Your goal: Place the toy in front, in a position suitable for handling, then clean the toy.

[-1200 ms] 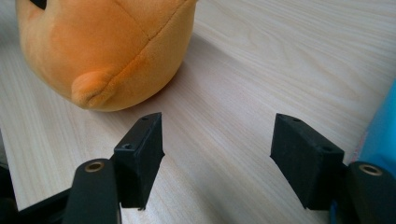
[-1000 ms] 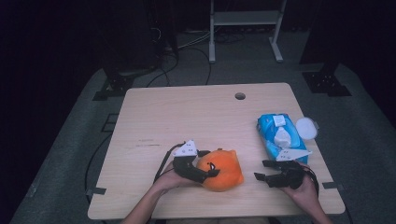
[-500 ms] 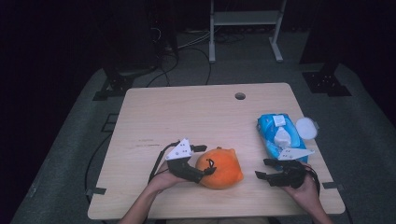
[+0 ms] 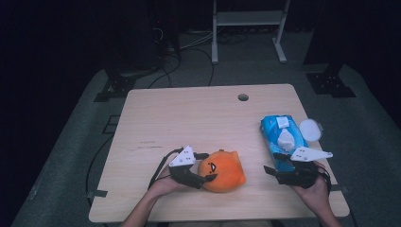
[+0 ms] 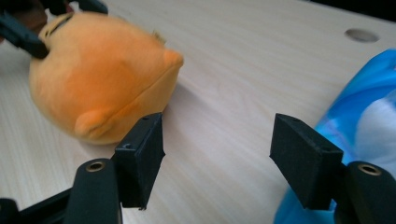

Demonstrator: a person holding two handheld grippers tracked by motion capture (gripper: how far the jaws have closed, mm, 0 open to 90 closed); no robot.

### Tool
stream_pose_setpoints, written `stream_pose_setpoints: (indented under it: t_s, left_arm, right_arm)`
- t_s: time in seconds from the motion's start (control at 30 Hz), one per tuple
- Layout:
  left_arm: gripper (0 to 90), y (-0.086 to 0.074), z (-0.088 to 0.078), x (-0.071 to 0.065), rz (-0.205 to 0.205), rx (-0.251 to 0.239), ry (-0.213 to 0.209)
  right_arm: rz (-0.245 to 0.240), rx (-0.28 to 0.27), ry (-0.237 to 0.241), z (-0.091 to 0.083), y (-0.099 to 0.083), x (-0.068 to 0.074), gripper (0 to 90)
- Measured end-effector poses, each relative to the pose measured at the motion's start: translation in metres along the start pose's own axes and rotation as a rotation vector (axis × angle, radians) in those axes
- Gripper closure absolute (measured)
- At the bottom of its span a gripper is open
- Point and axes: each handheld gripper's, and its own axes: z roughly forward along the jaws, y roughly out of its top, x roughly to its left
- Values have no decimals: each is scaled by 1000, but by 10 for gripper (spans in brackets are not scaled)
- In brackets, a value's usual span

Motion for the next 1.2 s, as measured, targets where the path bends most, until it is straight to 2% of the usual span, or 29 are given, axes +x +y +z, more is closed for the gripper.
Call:
stream_pose_setpoints:
  t_s: [0.2,0.4,0.47,0.53,0.67,0.97,1.1,1.2]
  left_arm:
    - [224,-2,0,0,-3,4,3]
    - [224,-4,1,1,-4,6,1]
    - [224,-4,1,1,-8,5,1]
    - [224,-5,1,1,-10,5,-1]
    - [223,-5,1,1,-13,-2,-1]
    - [214,-7,2,1,-22,-6,-1]
    - [210,-9,1,1,-26,-11,-4]
    - [208,-10,1,2,-34,-15,-8]
  right_arm:
    - [-6,-49,-46,-13,15,-10,329]
    - [-14,-55,-104,-16,29,-29,322]
    - [-24,-43,-138,-15,33,-37,316]
    - [-7,-39,-157,-13,35,-47,316]
    - [11,-30,-184,-13,34,-60,313]
    - [31,17,-215,-2,25,-75,311]
    - [55,39,-238,4,19,-82,374]
    - [76,44,-237,7,17,-86,462]
